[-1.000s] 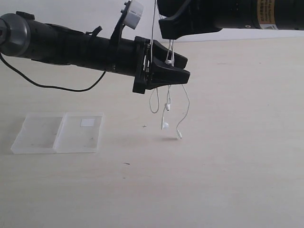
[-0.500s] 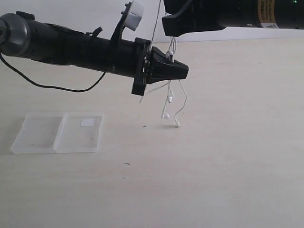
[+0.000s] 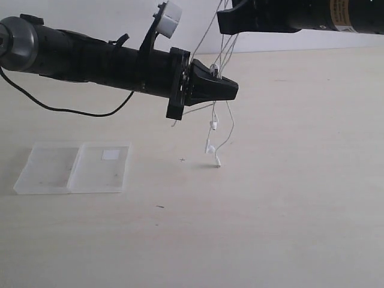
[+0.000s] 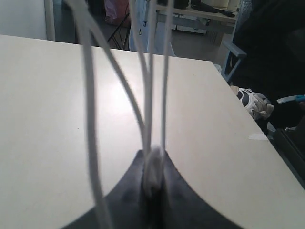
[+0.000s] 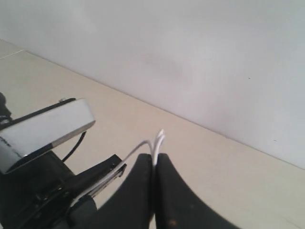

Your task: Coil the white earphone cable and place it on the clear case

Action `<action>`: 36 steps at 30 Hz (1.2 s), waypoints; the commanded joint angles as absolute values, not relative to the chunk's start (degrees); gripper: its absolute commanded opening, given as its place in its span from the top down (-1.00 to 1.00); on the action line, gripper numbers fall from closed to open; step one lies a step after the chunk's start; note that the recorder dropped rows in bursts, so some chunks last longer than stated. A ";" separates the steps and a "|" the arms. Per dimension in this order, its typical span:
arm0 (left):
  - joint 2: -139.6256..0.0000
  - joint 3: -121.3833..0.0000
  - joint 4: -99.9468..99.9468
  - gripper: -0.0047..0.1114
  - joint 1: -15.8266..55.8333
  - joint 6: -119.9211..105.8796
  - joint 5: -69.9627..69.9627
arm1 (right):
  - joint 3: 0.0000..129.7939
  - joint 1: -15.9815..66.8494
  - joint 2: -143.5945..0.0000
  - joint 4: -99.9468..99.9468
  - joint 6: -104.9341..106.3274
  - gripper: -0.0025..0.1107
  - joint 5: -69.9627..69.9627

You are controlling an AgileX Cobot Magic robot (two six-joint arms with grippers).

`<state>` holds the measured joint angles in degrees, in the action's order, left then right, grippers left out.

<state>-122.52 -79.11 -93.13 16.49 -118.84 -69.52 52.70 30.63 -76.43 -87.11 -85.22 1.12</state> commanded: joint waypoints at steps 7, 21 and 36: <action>-120.73 -79.30 -90.86 0.92 13.90 -114.09 -69.96 | 52.98 30.64 -76.25 -86.97 -85.65 0.82 -3.30; -119.74 -79.30 -88.83 0.92 13.66 -109.58 -69.96 | 52.98 30.64 -77.18 -86.56 -85.65 0.82 -6.82; -114.60 -79.30 -88.48 0.92 11.86 -101.20 -69.96 | 52.74 30.64 -82.02 -80.83 -82.18 0.82 -9.27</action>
<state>-115.85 -79.11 -88.18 12.01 -102.76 -69.55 52.70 30.63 -81.32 -81.53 -82.85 -8.77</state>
